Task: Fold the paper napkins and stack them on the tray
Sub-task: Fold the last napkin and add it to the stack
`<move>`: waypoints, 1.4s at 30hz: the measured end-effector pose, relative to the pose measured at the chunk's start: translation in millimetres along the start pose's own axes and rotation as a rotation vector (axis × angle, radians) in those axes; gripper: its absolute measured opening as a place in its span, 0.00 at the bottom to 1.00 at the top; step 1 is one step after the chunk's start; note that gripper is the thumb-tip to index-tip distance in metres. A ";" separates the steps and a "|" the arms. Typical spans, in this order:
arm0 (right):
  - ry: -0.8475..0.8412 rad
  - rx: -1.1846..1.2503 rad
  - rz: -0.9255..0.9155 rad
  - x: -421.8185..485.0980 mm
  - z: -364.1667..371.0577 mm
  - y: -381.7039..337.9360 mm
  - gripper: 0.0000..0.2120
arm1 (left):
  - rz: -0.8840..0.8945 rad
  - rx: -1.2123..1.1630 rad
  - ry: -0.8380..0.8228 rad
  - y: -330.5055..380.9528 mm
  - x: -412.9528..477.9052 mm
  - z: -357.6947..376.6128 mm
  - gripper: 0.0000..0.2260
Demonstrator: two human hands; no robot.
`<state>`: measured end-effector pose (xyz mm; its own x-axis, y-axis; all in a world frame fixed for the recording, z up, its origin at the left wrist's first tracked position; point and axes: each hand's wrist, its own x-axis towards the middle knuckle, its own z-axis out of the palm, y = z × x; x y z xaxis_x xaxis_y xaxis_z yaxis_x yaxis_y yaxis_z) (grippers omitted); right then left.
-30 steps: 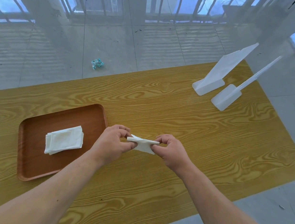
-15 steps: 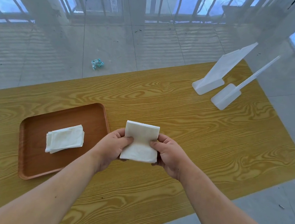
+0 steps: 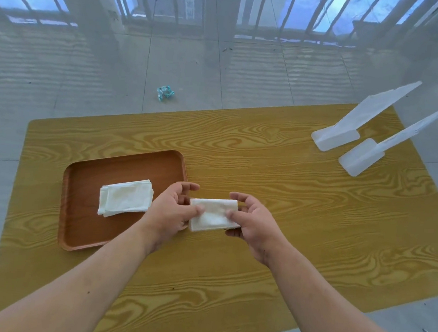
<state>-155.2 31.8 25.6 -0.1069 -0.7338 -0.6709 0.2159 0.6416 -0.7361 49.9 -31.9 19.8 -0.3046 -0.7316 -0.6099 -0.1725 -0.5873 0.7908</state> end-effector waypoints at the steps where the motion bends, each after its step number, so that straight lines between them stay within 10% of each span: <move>1: 0.007 -0.028 -0.002 2.8 7.7 -0.2 0.16 | -0.011 0.006 0.014 1.1 -2.2 -7.5 0.20; 7: 0.009 -0.178 0.029 21.0 63.4 -5.5 0.04 | 0.019 0.265 0.231 -5.1 -9.9 -73.1 0.05; 18: 0.011 -0.610 -0.081 58.2 168.5 -12.5 0.08 | 0.044 0.474 0.505 -19.4 -17.1 -167.4 0.11; 21: 0.126 -0.923 -0.278 58.7 179.4 -5.1 0.15 | 0.097 0.728 0.548 -26.2 -20.9 -172.8 0.27; 25: 0.017 -1.333 -0.751 50.3 177.5 16.1 0.32 | 0.423 1.312 0.343 -44.7 -29.2 -173.9 0.39; 30: -0.324 -1.696 -0.628 61.2 174.7 47.0 0.36 | 0.315 1.469 0.059 -70.0 -21.9 -177.4 0.38; 42: -0.326 -1.738 -0.593 60.9 176.7 48.4 0.35 | 0.238 1.495 0.032 -68.0 -19.0 -177.4 0.39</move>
<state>20.2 -21.4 -35.0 0.4243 -0.7924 -0.4383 -0.9050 -0.3550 -0.2343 233.5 -39.5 -31.7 -0.4452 -0.7749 -0.4486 -0.8944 0.4089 0.1812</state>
